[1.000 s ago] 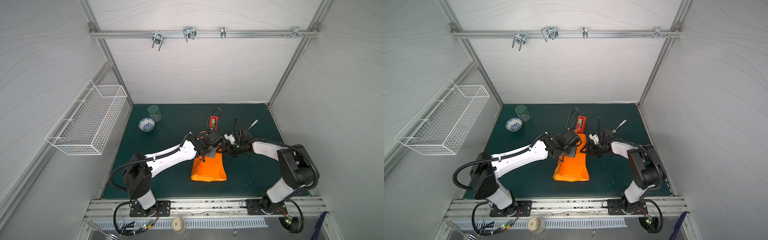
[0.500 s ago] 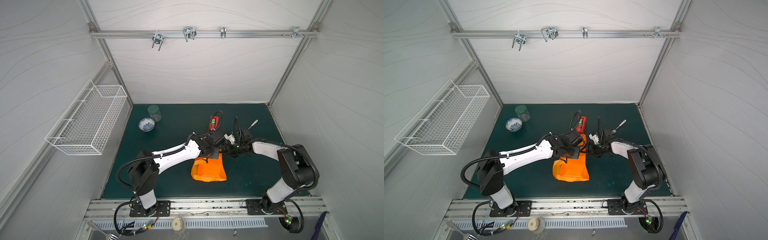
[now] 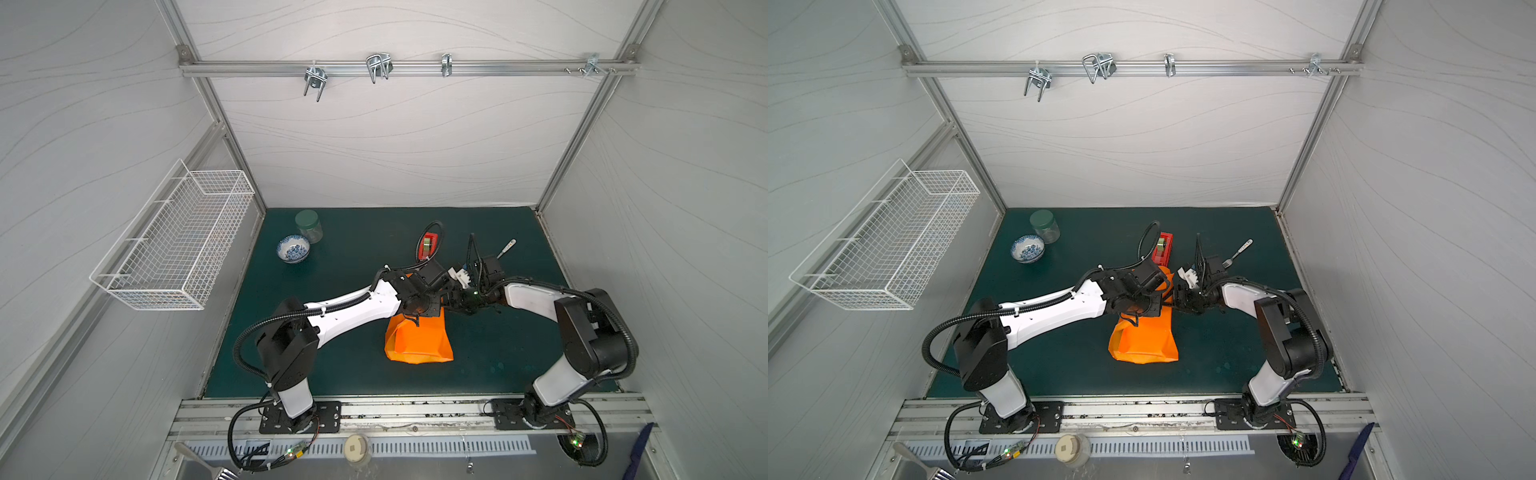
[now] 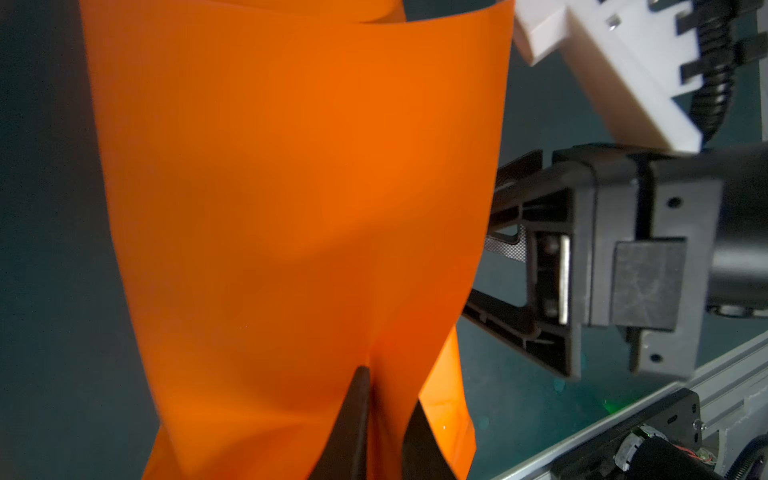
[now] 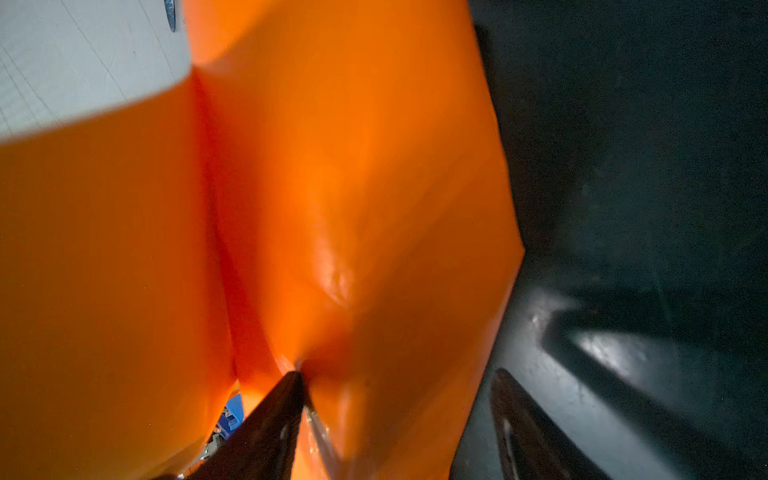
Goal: Wrap the gift box in paper
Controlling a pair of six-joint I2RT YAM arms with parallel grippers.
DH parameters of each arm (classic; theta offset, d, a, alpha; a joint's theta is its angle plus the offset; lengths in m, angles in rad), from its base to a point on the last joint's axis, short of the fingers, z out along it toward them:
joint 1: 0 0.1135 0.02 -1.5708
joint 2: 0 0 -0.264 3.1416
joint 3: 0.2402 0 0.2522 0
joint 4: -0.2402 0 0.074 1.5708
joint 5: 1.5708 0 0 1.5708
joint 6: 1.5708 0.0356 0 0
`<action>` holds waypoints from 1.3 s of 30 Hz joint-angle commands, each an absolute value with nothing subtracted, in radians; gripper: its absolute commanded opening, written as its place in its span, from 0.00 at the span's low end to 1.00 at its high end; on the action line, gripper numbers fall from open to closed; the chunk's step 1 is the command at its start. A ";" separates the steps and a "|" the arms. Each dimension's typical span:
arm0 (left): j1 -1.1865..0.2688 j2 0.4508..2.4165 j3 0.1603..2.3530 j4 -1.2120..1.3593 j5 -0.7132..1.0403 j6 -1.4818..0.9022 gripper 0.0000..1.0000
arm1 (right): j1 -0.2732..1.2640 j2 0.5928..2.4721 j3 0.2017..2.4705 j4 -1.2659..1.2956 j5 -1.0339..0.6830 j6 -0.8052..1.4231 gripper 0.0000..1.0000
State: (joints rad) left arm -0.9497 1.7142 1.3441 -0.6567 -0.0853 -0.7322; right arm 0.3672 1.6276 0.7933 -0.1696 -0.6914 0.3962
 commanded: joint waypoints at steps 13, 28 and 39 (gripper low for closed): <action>-0.943 1.752 1.466 -0.889 -0.114 -0.619 0.16 | 0.387 1.658 0.752 -0.270 -0.586 0.387 0.71; -0.887 1.766 1.508 -0.881 0.020 -0.602 0.03 | 0.387 1.657 0.750 -0.268 -0.590 0.389 0.71; -0.852 1.693 1.321 -0.544 0.211 -0.845 0.02 | 0.389 1.658 0.749 -0.262 -0.597 0.392 0.71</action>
State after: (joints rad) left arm -0.8444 1.7119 1.3331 -0.6800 0.1421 -0.7521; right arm 0.3672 1.6276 0.7929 -0.1684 -0.6926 0.4004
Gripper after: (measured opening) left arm 0.047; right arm 0.711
